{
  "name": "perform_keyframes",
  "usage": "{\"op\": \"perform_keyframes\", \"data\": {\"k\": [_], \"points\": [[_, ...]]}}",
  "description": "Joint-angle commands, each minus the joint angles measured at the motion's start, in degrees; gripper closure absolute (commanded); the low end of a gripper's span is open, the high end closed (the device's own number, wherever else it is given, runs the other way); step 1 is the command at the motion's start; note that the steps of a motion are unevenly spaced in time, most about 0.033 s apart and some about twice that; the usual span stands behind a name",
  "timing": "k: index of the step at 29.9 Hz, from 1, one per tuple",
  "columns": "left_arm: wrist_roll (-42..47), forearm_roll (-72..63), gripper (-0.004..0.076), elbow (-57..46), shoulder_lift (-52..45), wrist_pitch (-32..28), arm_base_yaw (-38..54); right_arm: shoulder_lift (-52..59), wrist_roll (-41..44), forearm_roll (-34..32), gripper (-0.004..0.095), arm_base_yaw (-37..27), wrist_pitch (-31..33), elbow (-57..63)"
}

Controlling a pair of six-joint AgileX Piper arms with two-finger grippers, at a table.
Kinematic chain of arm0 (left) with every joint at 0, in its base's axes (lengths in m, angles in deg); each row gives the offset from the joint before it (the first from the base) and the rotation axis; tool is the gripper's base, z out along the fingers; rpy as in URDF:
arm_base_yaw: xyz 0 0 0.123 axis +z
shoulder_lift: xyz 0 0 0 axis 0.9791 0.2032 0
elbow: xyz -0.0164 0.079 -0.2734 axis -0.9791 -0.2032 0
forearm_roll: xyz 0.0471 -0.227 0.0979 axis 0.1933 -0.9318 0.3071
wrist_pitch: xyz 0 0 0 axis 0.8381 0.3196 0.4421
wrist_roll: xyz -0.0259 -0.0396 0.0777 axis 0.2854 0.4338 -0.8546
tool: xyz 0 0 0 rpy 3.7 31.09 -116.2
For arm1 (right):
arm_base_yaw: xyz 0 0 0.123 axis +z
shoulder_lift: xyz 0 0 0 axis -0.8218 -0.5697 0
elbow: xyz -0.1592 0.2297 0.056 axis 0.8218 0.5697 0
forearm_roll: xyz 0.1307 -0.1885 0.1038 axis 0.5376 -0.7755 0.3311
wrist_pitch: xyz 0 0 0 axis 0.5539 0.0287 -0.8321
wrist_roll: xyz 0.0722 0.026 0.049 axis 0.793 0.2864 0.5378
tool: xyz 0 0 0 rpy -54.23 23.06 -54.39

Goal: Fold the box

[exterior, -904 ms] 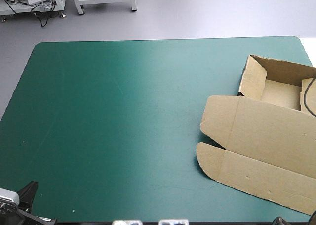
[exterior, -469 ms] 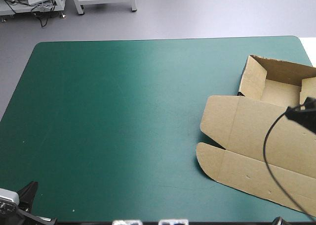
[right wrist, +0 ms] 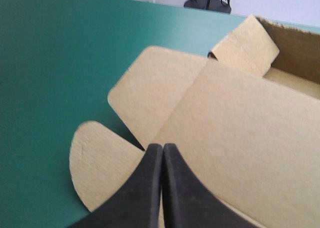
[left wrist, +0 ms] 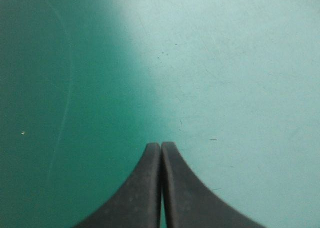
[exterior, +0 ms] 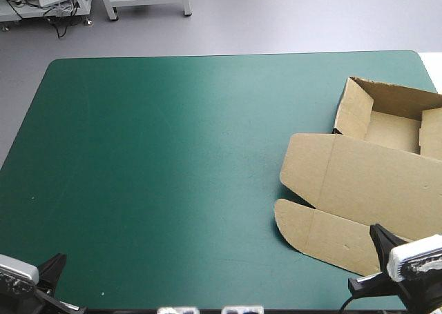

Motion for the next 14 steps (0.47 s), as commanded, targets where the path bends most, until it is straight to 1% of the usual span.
{"op": "perform_keyframes", "data": {"k": [1, 4, 7, 12, 14], "points": [[-0.03, -2.31, 0.0734, -2.57, -0.51, -5.56, -0.74, 1.81, 4.71, -7.05, 0.0925, 2.60, -2.84, 2.57], [-1.58, -3.69, 0.0734, -6.29, -2.41, -8.55, -0.74, 4.15, 6.93, -10.16, 0.0926, 2.59, -4.29, 6.42], [-1.70, -4.79, 0.0734, -9.07, -3.93, -11.50, -0.74, 5.70, 7.42, -10.28, 0.0926, 2.59, -4.98, 9.17], [-1.70, -4.11, 0.0734, -12.61, -4.50, -12.69, -0.74, 6.04, 7.79, -10.42, 0.0926, 2.49, -6.66, 9.95], [-2.55, -3.69, 0.0734, -12.40, -4.50, -13.52, -0.74, 6.04, 7.79, -10.42, 0.0926, 2.49, -6.82, 9.95]]}}
